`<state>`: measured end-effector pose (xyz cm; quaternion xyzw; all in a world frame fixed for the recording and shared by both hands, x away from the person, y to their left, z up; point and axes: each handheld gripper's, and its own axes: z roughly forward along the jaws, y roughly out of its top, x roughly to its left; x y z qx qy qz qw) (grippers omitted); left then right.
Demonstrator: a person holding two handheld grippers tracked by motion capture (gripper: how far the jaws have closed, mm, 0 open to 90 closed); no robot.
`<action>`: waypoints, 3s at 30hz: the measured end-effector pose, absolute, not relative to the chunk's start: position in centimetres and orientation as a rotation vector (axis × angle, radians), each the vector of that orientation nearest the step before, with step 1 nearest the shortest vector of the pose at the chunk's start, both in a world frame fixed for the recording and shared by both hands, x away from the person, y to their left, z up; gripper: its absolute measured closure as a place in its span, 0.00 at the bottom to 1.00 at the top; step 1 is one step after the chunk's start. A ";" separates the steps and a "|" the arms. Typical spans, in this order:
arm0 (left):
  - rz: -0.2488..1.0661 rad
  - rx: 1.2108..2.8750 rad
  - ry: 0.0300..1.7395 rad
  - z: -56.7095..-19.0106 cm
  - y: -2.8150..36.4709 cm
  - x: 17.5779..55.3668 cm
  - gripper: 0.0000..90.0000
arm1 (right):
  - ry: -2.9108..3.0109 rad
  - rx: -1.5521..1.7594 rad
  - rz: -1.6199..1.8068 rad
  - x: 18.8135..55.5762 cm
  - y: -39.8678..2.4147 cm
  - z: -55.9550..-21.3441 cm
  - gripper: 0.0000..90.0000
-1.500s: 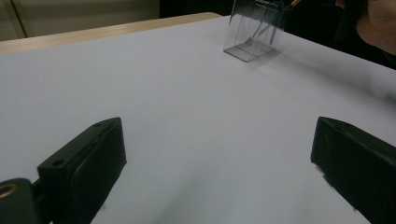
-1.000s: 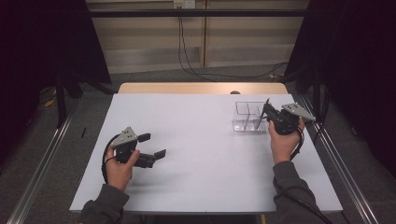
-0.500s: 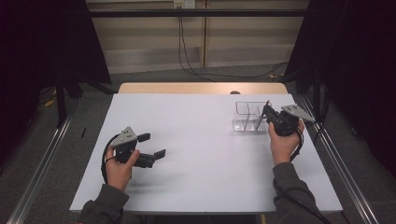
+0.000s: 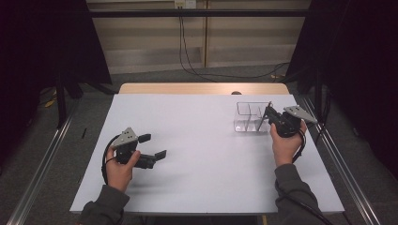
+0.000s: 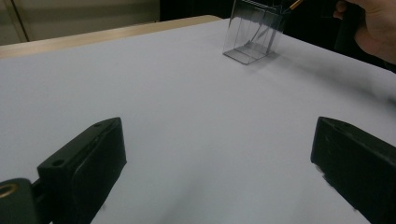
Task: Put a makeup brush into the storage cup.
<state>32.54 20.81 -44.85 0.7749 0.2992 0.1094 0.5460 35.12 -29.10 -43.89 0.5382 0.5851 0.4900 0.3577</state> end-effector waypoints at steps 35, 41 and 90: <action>0.242 1.832 0.698 -44.9 20.8 32.5 0.03 | 1.509 1.392 1.294 34.4 -29.1 -43.6 0.63; 0.256 1.837 0.713 -44.9 20.9 32.4 0.03 | 1.522 1.372 1.289 34.4 -28.9 -43.3 0.51; 0.235 1.812 0.706 -44.9 20.8 32.5 0.03 | 1.659 1.326 1.334 29.8 -27.8 -43.1 0.24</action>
